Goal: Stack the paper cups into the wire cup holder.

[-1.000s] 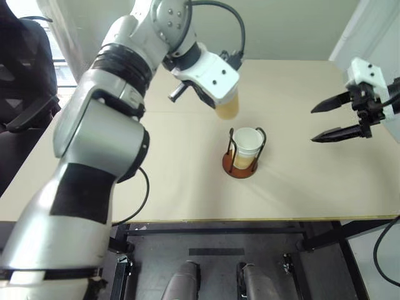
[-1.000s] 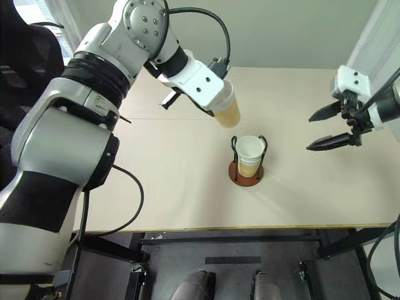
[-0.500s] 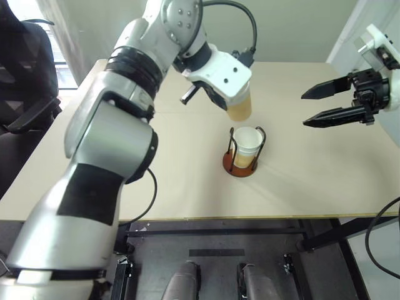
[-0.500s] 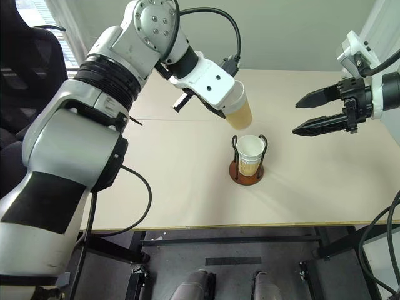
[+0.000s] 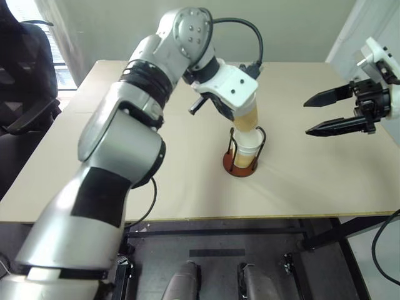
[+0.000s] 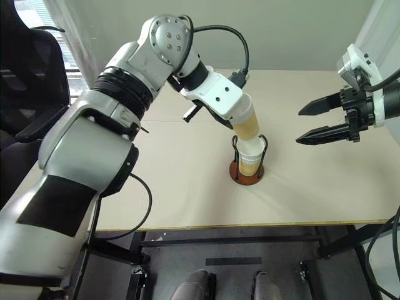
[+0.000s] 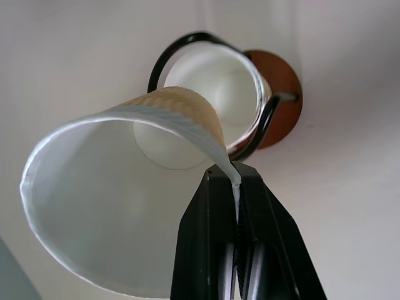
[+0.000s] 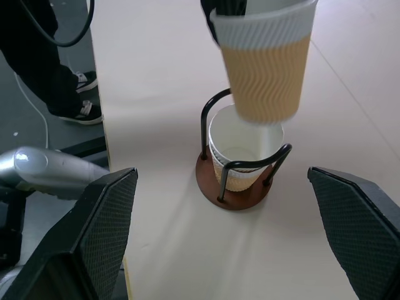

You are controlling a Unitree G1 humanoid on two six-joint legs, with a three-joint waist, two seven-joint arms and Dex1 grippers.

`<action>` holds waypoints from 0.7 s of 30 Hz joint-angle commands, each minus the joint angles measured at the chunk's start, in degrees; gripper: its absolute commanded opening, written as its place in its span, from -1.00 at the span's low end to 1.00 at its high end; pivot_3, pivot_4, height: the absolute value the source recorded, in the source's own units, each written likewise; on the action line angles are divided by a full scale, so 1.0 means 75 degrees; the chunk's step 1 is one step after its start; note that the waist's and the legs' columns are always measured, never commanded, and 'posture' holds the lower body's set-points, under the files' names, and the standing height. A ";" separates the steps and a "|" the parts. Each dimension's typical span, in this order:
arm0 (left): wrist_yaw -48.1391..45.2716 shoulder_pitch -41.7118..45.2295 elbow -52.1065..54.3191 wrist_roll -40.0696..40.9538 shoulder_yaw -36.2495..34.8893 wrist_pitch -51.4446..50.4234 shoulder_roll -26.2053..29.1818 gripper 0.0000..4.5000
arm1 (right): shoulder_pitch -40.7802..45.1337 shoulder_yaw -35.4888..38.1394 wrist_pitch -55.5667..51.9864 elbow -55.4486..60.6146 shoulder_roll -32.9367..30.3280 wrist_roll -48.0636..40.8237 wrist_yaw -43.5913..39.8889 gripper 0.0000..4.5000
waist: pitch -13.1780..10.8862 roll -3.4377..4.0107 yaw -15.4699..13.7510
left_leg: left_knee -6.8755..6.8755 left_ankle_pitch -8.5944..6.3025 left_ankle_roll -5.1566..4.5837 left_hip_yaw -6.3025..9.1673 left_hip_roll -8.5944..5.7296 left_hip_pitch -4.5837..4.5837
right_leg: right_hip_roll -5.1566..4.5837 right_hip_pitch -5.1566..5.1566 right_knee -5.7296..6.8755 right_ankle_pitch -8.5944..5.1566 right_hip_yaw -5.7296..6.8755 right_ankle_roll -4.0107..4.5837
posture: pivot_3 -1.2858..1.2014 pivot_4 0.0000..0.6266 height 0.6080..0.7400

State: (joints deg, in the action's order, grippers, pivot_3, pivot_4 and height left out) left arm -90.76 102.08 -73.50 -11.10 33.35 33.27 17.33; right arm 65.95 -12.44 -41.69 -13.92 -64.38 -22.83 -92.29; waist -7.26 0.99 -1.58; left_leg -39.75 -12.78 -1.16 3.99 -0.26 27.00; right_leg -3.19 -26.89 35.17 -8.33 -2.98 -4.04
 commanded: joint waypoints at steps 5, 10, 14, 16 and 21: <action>-0.0232 0.0120 0.0321 0.0548 0.0321 -0.0097 -0.0038 -0.99 | 0.0051 0.0281 0.0097 0.0170 -0.0245 0.0085 -0.0028 0.98 | 0.0000 0.0000 0.0008 | -0.0042 -0.0015 -0.0024 -0.0025 -0.0008 -0.0004 | -0.0002 0.0014 -0.0008 0.0006 -0.0030 -0.0010 | 0.03 -0.52 1.00; -0.0232 0.0046 0.0411 0.0746 0.0586 -0.0115 0.0018 -0.99 | 0.0073 0.0281 0.0104 0.0184 -0.0225 0.0097 -0.0028 0.98 | 0.0001 0.0001 0.0012 | -0.0049 -0.0012 -0.0027 -0.0028 -0.0011 -0.0009 | -0.0001 0.0018 -0.0004 0.0010 -0.0038 -0.0016 | 0.03 -0.52 1.00; -0.0232 -0.0017 0.0463 0.0833 0.0794 -0.0115 0.0068 -0.99 | 0.0025 0.0308 0.0135 0.0194 -0.0193 0.0117 -0.0028 0.98 | 0.0001 0.0003 0.0011 | -0.0049 -0.0012 -0.0028 -0.0026 -0.0007 -0.0009 | -0.0003 0.0017 -0.0004 0.0011 -0.0042 -0.0018 | 0.03 -0.52 1.00; -0.0232 -0.0054 0.0499 0.0886 0.0880 -0.0123 0.0082 -0.99 | -0.0014 0.0328 0.0149 0.0198 -0.0173 0.0125 -0.0028 0.98 | 0.0002 0.0002 0.0010 | -0.0046 -0.0012 -0.0028 -0.0032 -0.0011 -0.0011 | 0.0005 0.0017 -0.0005 0.0011 -0.0036 -0.0019 | 0.03 -0.52 1.00; -0.0232 -0.0115 0.0523 0.0892 0.0990 -0.0114 0.0107 -0.99 | -0.0044 0.0326 0.0227 0.0138 -0.0102 0.0168 -0.0026 0.98 | 0.0002 0.0003 0.0001 | -0.0047 -0.0012 -0.0028 -0.0031 -0.0011 -0.0007 | 0.0001 0.0016 -0.0011 0.0015 -0.0037 -0.0026 | 0.03 -0.52 1.00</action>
State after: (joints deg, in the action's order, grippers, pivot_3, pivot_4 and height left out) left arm -90.81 100.36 -71.23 -5.23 40.86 32.41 17.63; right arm 64.82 -12.28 -40.71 -13.64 -64.76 -22.08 -92.29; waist -7.25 1.01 -1.58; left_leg -40.10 -12.87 -1.37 3.76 -0.34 26.94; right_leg -3.20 -26.76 35.08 -8.20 -3.27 -4.25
